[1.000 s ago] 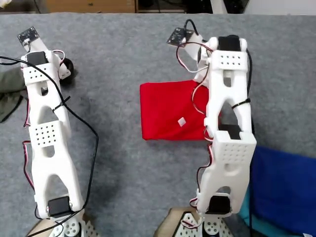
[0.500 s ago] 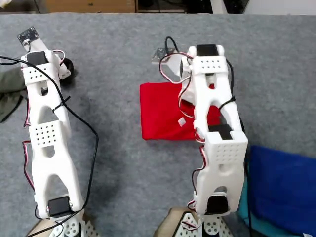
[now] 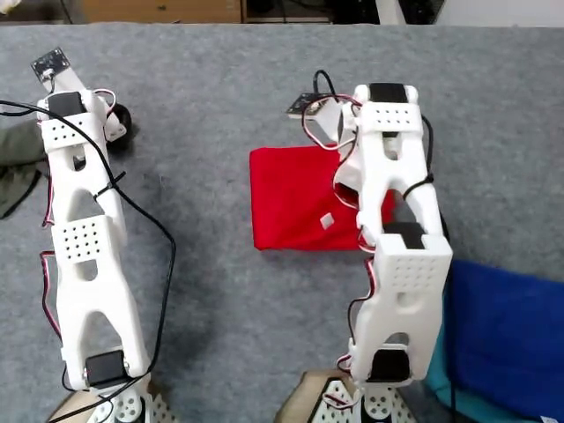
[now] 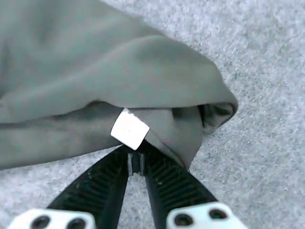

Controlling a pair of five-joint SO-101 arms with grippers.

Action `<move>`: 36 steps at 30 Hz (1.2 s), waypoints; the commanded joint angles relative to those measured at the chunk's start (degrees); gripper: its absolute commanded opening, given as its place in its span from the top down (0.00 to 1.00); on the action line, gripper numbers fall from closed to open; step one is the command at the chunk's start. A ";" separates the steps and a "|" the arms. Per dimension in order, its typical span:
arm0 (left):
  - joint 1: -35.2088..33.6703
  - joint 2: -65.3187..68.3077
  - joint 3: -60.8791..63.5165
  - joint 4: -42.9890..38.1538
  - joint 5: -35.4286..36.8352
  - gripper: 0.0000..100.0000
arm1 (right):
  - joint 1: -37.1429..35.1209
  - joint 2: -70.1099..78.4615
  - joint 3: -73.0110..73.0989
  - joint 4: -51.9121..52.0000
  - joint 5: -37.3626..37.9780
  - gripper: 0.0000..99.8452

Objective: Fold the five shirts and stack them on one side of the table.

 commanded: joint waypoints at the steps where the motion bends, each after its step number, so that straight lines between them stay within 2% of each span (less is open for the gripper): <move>1: 0.88 -0.84 -2.20 -0.09 -0.53 0.98 | 1.27 -0.75 -0.57 2.55 -1.32 0.99; 10: 0.88 -0.84 -2.37 -0.09 -0.53 0.98 | 3.21 -0.92 -0.22 4.92 -1.67 1.00; 16: 0.88 -0.84 -2.37 -0.09 -0.53 0.98 | 2.77 -7.96 5.76 4.84 -1.41 1.00; 21: 0.88 -0.84 -2.37 -0.09 -0.53 0.98 | 3.21 -15.60 21.05 -0.88 -1.41 1.00; 28: 0.88 -0.84 -2.37 -0.09 -0.53 0.98 | 5.85 -30.73 45.58 -15.12 -1.67 1.00; 31: 0.88 -0.84 -2.37 -0.09 -0.53 0.98 | 9.98 -35.03 48.40 -19.52 -1.67 0.99; 36: 0.88 -0.84 -2.37 -0.09 -0.44 0.98 | 14.81 -37.93 47.52 -20.13 -1.67 0.99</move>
